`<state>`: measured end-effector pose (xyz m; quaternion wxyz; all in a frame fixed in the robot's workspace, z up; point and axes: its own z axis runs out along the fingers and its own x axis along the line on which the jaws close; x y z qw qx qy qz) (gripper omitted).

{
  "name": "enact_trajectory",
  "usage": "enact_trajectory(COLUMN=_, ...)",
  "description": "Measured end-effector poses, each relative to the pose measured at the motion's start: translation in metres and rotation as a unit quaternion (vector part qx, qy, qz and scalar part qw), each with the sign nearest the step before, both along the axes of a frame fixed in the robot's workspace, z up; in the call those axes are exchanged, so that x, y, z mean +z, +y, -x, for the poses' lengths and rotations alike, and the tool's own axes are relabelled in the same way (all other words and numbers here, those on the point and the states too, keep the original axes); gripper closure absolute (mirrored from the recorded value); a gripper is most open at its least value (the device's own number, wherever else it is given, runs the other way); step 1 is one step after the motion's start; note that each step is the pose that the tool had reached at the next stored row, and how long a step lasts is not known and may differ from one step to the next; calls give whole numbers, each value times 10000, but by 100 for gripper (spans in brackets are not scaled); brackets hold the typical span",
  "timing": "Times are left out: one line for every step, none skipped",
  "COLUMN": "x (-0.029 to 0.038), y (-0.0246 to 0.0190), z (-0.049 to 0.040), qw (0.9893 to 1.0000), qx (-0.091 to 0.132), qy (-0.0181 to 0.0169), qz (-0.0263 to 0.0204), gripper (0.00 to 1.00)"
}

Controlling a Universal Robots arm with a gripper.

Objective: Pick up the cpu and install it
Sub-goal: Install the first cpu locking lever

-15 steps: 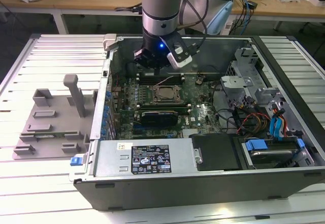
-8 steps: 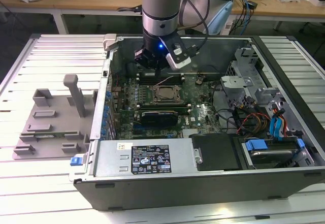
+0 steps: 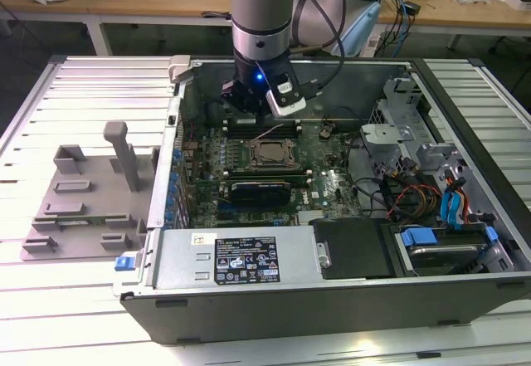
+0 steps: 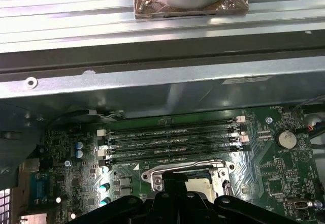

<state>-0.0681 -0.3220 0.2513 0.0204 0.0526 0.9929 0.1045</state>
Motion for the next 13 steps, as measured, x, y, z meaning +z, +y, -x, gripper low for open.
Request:
enact_trajectory(x=-6, y=1, z=-1, qw=10000, qx=-4, qy=-2, qz=-2, gripper=89)
enact_trajectory(x=-9, y=0, z=0, qw=10000, qx=-9, qy=-1, qz=-1, gripper=89)
enact_trajectory(x=-22, y=0, z=0, qw=10000, qx=-22, qy=0, qz=0, gripper=89)
enact_trajectory(x=-36, y=0, z=0, qw=10000, qx=-36, qy=0, qz=0, gripper=89)
enact_trajectory(x=-45, y=0, z=-1, qw=10000, qx=-49, qy=0, qz=1, gripper=89)
enact_trajectory(x=-51, y=0, z=-1, qw=10000, qx=-61, qy=0, qz=0, gripper=89)
enact_trajectory(x=-61, y=0, z=-4, qw=9999, qx=-121, qy=0, qz=0, gripper=89)
enact_trajectory(x=-70, y=0, z=-4, qw=9998, qx=-198, qy=0, qz=0, gripper=89)
enact_trajectory(x=-77, y=0, z=-4, qw=9997, qx=-259, qy=0, qz=1, gripper=89)
enact_trajectory(x=-89, y=0, z=-5, qw=9993, qx=-372, qy=0, qz=0, gripper=89)
enact_trajectory(x=-94, y=0, z=-5, qw=9990, qx=-440, qy=0, qz=1, gripper=89)
enact_trajectory(x=-101, y=6, z=-5, qw=9988, qx=-486, qy=0, qz=0, gripper=89)
enact_trajectory(x=-108, y=31, z=-5, qw=9987, qx=-505, qy=0, qz=0, gripper=89)
